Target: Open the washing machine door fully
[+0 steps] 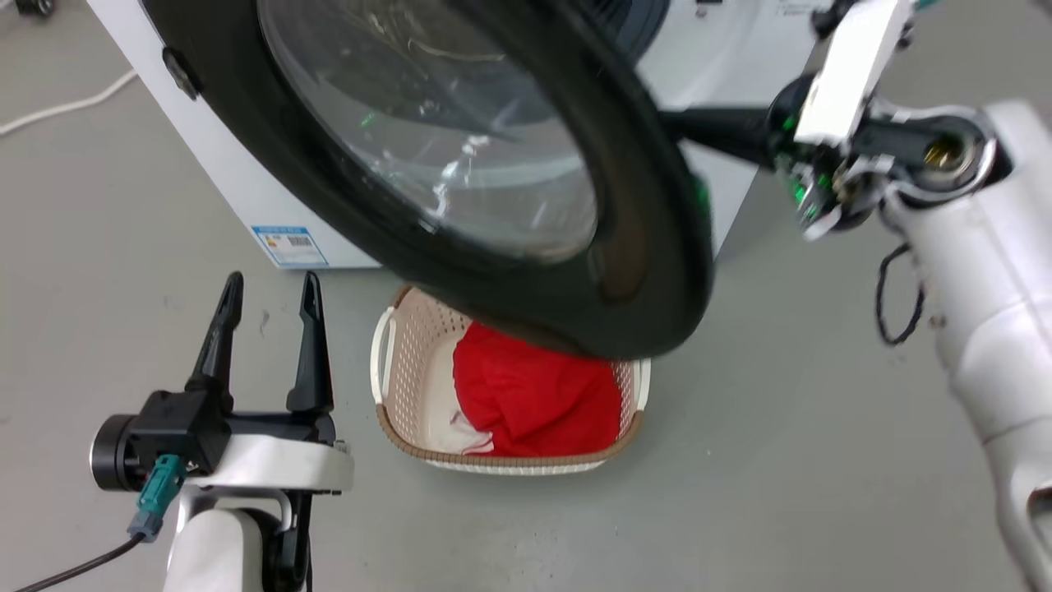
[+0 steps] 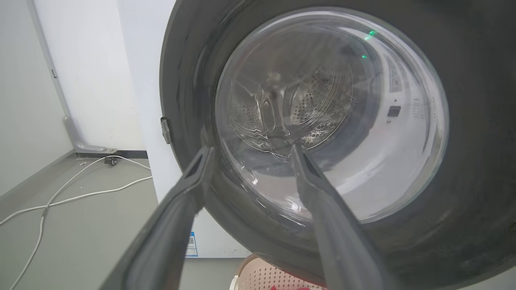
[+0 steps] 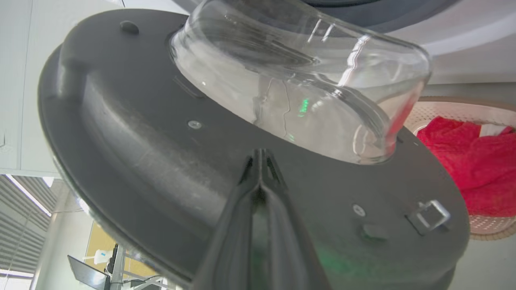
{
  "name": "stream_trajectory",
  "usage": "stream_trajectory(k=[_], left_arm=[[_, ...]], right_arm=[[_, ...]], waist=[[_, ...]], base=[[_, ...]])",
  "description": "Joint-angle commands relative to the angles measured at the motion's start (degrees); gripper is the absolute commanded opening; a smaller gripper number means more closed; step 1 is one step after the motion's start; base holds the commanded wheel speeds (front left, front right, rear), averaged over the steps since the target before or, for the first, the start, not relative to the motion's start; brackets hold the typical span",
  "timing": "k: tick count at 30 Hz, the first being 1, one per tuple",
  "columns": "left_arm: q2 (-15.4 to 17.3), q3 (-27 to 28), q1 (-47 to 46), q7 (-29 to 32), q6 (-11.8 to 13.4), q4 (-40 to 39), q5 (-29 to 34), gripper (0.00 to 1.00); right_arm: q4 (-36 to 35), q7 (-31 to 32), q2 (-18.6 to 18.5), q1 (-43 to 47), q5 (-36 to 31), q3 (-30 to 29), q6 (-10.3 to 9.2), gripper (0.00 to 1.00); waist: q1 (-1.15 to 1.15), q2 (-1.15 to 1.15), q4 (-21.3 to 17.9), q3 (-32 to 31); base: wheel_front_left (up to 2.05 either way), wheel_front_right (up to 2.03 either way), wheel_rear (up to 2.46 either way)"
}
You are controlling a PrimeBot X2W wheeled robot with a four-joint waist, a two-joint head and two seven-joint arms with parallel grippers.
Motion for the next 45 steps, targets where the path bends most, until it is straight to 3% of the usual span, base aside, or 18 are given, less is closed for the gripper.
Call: stream_trajectory(k=[1,12,23,29,36,37,38,39,45], left_arm=[[-0.02,-0.03,0.96,-0.15,-0.23,0.31,0.3,1.0],[-0.02,-1.4,5.32,-0.15,-0.68,2.32,0.07,1.0],[-0.02,-2.28,5.7,-0.15,-0.77,2.71,-0.76,1.0],[-0.03,-2.3,6.44,-0.15,-0.44,2.91,-1.13,1.0],[-0.03,-2.23,7.16,-0.15,0.1,2.93,-1.57,1.0],[-0.03,-2.17,7.35,-0.15,0.07,3.0,-1.61,1.0],[-0.03,-2.09,7.5,-0.15,0.09,3.11,-1.59,1.0],[-0.02,-1.96,7.66,-0.15,0.11,3.17,-1.54,1.0],[-0.03,-1.15,8.14,-0.15,0.12,3.4,-1.16,1.0]], right_arm=[[-1.58,0.72,0.65,2.37,0.73,0.24,0.0,0.0],[-16.14,2.47,4.94,18.96,3.44,3.39,0.0,0.0],[-21.96,-1.48,8.02,24.82,5.55,7.95,0.0,0.0],[-23.26,-11.48,8.07,27.09,5.41,6.76,0.0,0.0],[-25.12,-28.28,6.8,31.77,4.27,-1.14,0.0,0.02],[-25.77,-30.38,6.24,32.73,3.87,-2.28,0.0,0.41],[-26.51,-32.23,5.77,33.9,3.52,-3.26,0.0,0.87],[-27.18,-33.99,5.23,35.17,3.11,-4.09,0.0,1.0],[-30.05,-43.41,1.87,41.84,-0.98,-7.87,0.0,1.0]], waist=[[0.0,0.0,-0.1,-2.13],[0.0,0.0,0.51,-7.89],[0.0,0.0,0.8,-8.65],[0.0,0.0,0.48,-9.54],[0.0,0.0,-0.3,-10.61],[0.0,0.0,-0.48,-10.77],[0.0,0.0,-0.64,-10.98],[0.0,0.0,-0.84,-11.19],[0.0,0.0,-1.8,-12.14]], base=[[0.0,0.0,0.0],[0.0,0.0,0.0],[0.0,0.0,0.0],[0.0,0.0,0.0],[0.0,0.0,0.0],[0.0,0.0,0.0],[0.0,0.0,0.0],[0.0,0.0,0.0],[0.0,0.0,0.0]])
